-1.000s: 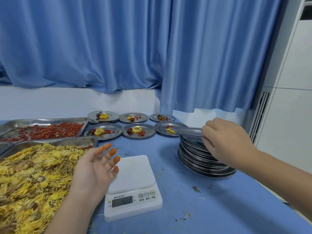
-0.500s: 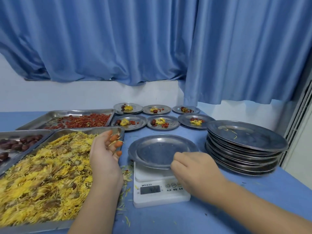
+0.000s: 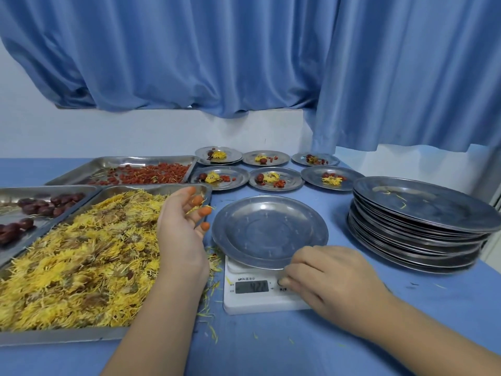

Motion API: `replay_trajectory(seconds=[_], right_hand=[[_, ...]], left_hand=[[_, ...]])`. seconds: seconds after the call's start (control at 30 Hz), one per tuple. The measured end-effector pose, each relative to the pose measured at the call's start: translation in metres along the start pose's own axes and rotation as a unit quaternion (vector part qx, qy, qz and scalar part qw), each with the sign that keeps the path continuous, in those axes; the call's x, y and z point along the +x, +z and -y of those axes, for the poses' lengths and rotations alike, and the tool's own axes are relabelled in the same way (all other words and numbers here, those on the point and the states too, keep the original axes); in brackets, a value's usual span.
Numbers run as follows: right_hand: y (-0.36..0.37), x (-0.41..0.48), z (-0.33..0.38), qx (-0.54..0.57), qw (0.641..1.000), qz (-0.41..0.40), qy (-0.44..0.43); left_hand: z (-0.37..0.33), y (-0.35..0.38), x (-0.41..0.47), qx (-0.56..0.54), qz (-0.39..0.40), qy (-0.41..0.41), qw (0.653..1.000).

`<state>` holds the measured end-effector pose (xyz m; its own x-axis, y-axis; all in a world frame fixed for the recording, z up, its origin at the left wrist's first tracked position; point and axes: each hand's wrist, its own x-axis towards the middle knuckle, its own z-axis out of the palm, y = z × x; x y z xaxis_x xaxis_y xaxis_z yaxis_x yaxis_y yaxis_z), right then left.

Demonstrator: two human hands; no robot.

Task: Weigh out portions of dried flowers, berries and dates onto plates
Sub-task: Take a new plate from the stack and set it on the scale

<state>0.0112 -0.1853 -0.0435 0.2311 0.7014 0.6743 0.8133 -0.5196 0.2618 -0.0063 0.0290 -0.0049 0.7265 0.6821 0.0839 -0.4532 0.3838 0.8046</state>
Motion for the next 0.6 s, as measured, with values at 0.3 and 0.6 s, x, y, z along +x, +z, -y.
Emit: replay_trajectory(seconds=[0.3,0.6], right_hand=[[-0.022,-0.035,-0.014,0.034,0.982,0.175,0.067],[-0.014,-0.037,0.001,0.072,0.955,0.233,0.17]], left_hand=[[0.0,0.003,-0.003,0.007,0.022,-0.008,1.0],[0.003,0.003,-0.003,0.02,0.044,-0.001,0.999]])
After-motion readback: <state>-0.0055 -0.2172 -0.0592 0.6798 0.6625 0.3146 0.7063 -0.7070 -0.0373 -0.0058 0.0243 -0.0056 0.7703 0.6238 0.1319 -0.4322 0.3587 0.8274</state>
